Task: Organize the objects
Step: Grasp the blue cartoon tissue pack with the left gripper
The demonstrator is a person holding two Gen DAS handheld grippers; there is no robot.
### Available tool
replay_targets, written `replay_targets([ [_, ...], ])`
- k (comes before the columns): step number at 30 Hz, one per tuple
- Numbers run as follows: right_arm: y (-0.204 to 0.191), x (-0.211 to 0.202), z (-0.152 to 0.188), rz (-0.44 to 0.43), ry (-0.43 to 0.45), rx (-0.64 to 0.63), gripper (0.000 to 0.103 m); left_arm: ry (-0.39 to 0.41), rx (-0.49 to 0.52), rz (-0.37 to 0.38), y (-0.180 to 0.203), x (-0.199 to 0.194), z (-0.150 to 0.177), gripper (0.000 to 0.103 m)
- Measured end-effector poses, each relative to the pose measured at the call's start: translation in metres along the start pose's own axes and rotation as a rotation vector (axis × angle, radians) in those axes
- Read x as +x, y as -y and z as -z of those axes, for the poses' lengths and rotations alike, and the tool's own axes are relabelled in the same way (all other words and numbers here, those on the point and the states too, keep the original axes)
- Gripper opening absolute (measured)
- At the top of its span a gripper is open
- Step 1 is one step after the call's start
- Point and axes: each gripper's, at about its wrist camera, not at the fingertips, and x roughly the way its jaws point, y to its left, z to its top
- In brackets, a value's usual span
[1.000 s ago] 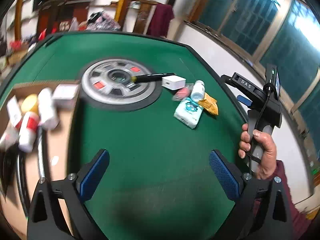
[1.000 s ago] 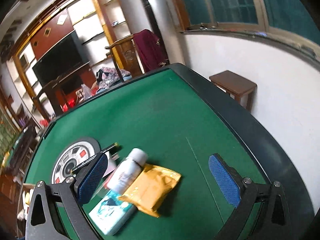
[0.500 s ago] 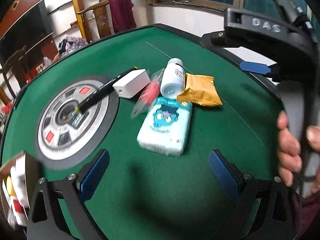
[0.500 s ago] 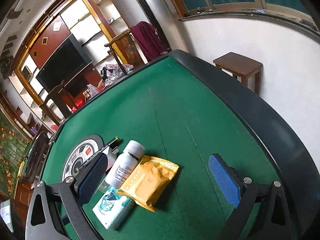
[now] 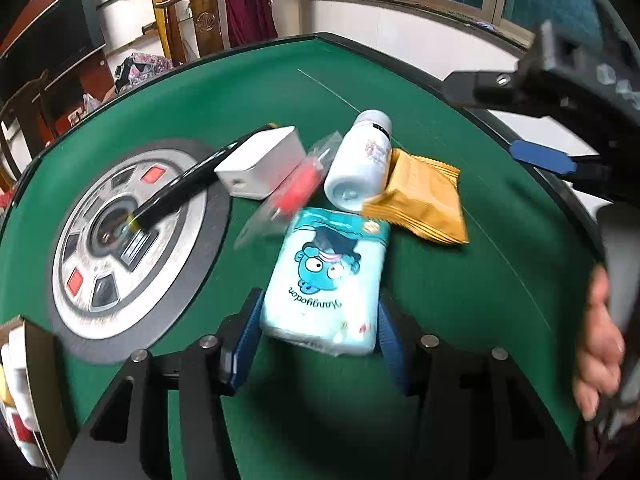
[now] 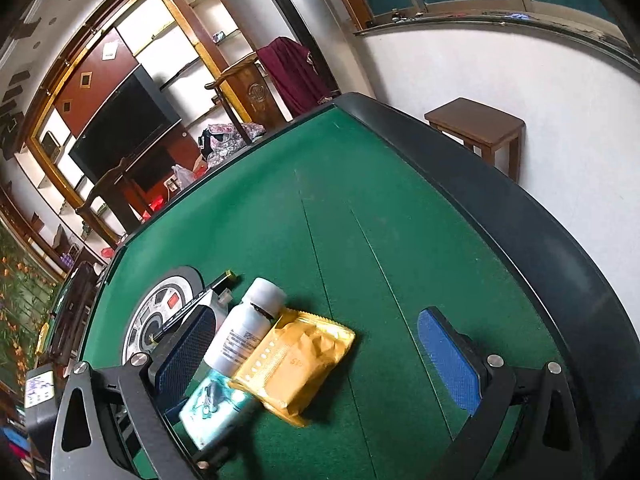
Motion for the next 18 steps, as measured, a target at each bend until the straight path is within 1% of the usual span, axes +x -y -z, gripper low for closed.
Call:
replay_targets([
  [2, 0.000, 0.002, 0.001, -0.004, -0.010, -0.003, 0.103, -0.003, -0.011, -0.009, -0.006, -0.009, 0.008, 0.051],
  [4, 0.000, 0.003, 0.002, -0.022, -0.017, 0.001, 0.103, -0.012, -0.039, -0.002, -0.016, -0.022, 0.019, 0.051],
  [6, 0.003, 0.007, 0.002, -0.070, -0.035, 0.024, 0.103, -0.025, -0.076, 0.025, -0.025, -0.035, 0.034, 0.052],
  [7, 0.007, 0.010, 0.002, -0.116, -0.050, 0.049, 0.103, -0.025, -0.090, 0.037, -0.030, -0.041, 0.039, 0.052],
  [8, 0.012, 0.015, 0.002, -0.181, -0.074, 0.090, 0.103, -0.023, -0.105, 0.045, -0.033, -0.046, 0.044, 0.053],
  [11, 0.021, 0.026, 0.004, -0.264, -0.108, 0.174, 0.103, -0.011, -0.137, 0.046, -0.042, -0.055, 0.056, 0.054],
  [13, 0.022, 0.034, 0.005, -0.335, -0.147, 0.206, 0.103, -0.006, -0.154, 0.041, -0.046, -0.054, 0.060, 0.054],
  [15, 0.016, 0.044, 0.011, -0.443, -0.222, 0.216, 0.103, -0.016, -0.175, 0.039, -0.050, -0.049, 0.059, 0.056],
  [18, -0.006, 0.052, 0.022, -0.660, -0.353, 0.174, 0.103, -0.009, -0.188, 0.034, -0.052, -0.045, 0.060, 0.061],
])
